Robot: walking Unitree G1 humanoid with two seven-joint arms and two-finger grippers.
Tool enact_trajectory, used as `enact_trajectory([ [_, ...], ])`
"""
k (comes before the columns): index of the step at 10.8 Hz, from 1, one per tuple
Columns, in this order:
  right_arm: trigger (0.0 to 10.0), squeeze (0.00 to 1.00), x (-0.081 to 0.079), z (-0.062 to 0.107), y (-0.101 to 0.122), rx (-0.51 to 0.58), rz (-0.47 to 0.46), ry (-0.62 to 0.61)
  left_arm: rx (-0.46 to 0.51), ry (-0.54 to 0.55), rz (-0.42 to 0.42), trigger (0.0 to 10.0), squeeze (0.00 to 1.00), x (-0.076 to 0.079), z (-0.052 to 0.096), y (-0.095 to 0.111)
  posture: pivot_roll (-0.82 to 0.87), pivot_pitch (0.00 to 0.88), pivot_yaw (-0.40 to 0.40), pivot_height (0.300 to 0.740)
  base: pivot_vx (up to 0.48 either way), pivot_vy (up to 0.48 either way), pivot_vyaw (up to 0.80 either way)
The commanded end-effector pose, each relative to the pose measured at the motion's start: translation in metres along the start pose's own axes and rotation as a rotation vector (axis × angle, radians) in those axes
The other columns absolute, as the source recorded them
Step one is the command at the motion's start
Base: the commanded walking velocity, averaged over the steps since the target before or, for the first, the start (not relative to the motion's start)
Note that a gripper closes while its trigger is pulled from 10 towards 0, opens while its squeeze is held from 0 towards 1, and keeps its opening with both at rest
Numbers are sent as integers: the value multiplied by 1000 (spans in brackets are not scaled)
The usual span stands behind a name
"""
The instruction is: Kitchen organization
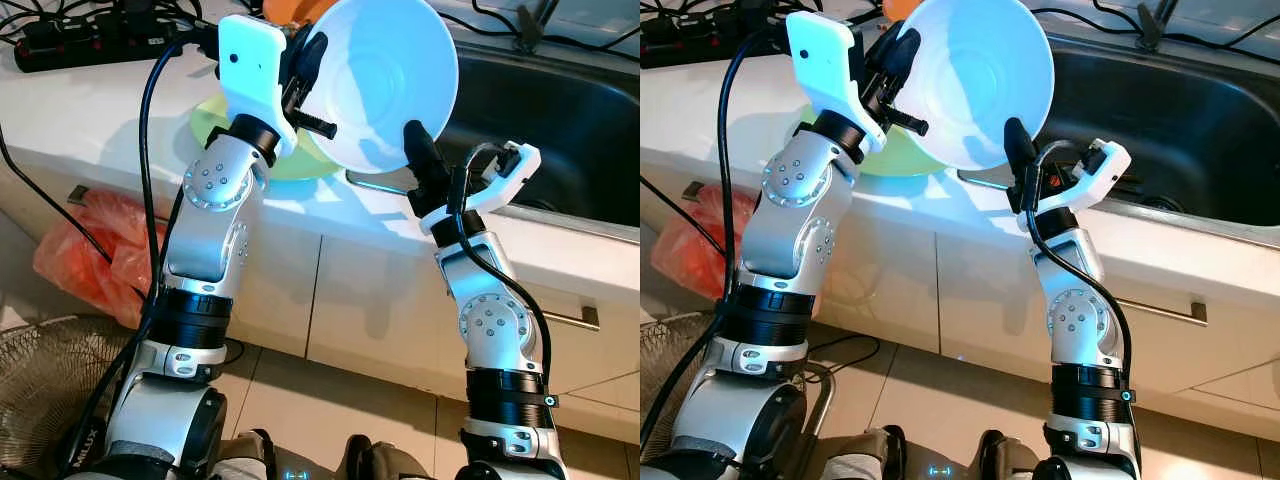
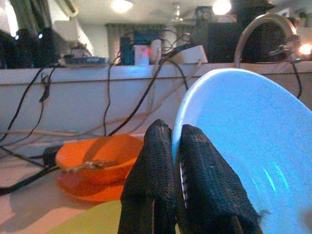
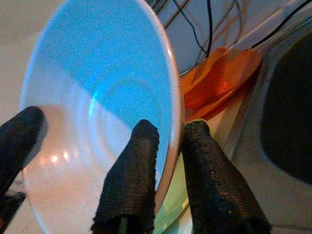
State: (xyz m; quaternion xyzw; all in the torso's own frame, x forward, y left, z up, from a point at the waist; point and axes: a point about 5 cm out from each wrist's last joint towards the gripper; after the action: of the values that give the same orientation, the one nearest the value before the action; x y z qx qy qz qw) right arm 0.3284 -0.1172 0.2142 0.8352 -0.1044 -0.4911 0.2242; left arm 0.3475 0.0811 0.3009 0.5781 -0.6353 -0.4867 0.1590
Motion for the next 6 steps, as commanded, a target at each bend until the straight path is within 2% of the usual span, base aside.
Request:
enact_trajectory([
  [1,0,0,-4,-1,-3,-14,-1,28,40,-27,-8,10000,0,7,-2,9,129,165,-36,740,0,0,0],
  [2,0,0,-4,-1,-5,-20,2,24,44,-40,-20,10000,0,10,-2,10,128,165,-36,740,0,0,0],
  [3,2863,0,-3,-1,-6,-26,6,18,51,-51,-28,10000,0,12,-3,12,129,165,-35,740,0,0,0],
  [4,10000,0,-2,0,-7,-34,13,12,55,-59,-38,10000,0,14,-3,13,129,165,-36,740,0,0,0],
  [5,10000,0,-1,-1,-8,-38,18,9,58,-66,-40,10000,0,16,-3,13,129,166,-35,740,0,0,0],
  [6,9569,0,-2,-1,-8,-38,18,10,61,-69,-40,10000,0,17,-3,14,129,166,-35,740,0,0,0],
])
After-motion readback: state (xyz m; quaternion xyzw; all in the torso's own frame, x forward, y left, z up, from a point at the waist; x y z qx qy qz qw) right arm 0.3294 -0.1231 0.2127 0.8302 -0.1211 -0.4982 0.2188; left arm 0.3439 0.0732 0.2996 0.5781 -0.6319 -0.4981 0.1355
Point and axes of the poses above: a point about 5 cm out from each wrist's last joint towards the gripper, its own z axis pointing back from the gripper into the wrist, its own y axis along the axis of the wrist's last joint, x = y × z, and after that the axes turned 13 degrees about -z, right-handed
